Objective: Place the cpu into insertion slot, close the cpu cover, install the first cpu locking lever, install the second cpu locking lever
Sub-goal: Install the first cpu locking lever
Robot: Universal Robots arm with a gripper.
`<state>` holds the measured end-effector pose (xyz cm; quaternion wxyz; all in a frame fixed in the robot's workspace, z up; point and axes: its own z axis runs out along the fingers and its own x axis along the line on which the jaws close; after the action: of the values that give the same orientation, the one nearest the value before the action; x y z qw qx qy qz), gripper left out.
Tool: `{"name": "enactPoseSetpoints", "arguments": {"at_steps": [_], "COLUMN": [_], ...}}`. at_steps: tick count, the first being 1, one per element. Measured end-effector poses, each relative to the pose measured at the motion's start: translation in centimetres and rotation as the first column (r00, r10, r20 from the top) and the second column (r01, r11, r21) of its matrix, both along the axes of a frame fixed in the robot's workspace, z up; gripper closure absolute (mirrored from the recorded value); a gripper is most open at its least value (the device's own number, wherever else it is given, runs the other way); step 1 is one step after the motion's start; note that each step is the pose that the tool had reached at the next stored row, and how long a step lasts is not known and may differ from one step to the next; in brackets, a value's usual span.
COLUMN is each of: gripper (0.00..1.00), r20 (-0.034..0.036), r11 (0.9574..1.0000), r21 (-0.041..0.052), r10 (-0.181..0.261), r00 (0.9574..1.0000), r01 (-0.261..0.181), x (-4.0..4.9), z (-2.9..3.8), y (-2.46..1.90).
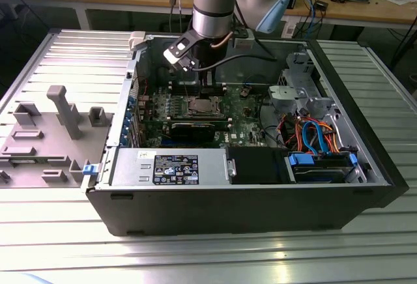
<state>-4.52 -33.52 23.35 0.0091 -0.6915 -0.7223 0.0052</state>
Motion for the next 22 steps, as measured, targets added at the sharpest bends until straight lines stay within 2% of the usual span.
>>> {"name": "enactPoseSetpoints", "arguments": {"at_steps": [3, 11, 15, 16, 17, 19, 22], "gripper": [0.89, 0.89, 0.89, 0.89, 0.89, 0.89, 0.89], "r20": [0.0, -0.0001, 0.0001, 0.0001, -0.0001, -0.0002, -0.0004], "r11": [1.0, 1.0, 1.0, 0.9998, 0.9986, 0.9935, 0.9864], "r21": [0.0, -0.0003, -0.0001, -0.0005, -0.0032, -0.0049, -0.0065], "r10": [0.0, 0.0, 0.01, 0.022, 0.052, 0.113, 0.165], "r00": [1.0, 1.0, 1.0, 0.9998, 0.9986, 0.9936, 0.9864], "r01": [0.0, 0.0, -0.01, -0.022, -0.052, -0.113, -0.165], "x": [0.0, 0.0, 0.0, 0.01, 0.01, 0.0, 0.0], "z": [0.25, 1.89, 2.26, 2.27, 2.28, 2.28, 2.28], "y": [0.0, 0.0, 0.0, 0.0, 0.0, 0.0, 0.0]}}
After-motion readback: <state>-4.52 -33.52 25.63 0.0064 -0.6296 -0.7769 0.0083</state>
